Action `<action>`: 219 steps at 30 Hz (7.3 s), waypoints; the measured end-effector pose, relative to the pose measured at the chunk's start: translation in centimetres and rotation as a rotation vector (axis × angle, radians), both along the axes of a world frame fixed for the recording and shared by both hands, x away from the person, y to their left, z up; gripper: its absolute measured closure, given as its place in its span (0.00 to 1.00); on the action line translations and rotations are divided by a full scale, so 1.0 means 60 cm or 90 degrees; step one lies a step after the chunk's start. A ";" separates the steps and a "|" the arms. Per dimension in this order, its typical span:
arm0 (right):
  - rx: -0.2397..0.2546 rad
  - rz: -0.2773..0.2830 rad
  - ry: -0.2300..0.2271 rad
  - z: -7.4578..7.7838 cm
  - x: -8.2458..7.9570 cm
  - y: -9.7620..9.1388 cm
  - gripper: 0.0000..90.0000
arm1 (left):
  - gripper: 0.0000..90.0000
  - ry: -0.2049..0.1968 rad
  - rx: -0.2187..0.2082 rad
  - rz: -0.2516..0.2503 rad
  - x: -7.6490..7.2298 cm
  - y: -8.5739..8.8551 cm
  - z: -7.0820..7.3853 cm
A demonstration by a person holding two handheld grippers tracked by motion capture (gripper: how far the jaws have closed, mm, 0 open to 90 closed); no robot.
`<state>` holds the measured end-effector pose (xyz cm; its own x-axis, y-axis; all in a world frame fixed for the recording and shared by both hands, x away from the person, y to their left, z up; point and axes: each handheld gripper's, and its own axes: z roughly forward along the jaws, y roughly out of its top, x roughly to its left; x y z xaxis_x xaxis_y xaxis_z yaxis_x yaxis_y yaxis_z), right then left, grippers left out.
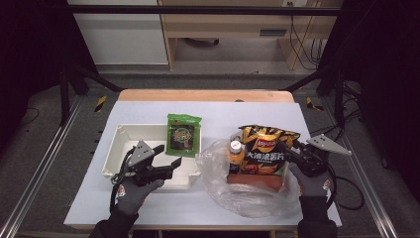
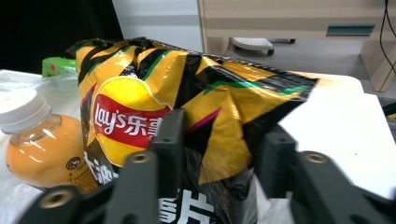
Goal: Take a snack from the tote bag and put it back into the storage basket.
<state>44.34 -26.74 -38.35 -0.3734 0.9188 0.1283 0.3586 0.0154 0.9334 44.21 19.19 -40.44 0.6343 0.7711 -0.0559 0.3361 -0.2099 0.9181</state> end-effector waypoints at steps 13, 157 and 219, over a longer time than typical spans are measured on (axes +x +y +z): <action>0.017 0.023 -0.002 0.000 -0.008 -0.003 0.96 | 0.46 -0.022 -0.009 0.015 -0.002 0.008 0.000; 0.078 0.304 -0.166 0.151 -0.061 0.217 0.59 | 0.99 -0.158 -0.121 -0.046 -0.066 -0.021 0.219; -0.054 0.101 -0.008 -0.079 -0.107 0.046 0.30 | 1.00 -0.137 -0.157 0.121 -0.006 0.175 0.218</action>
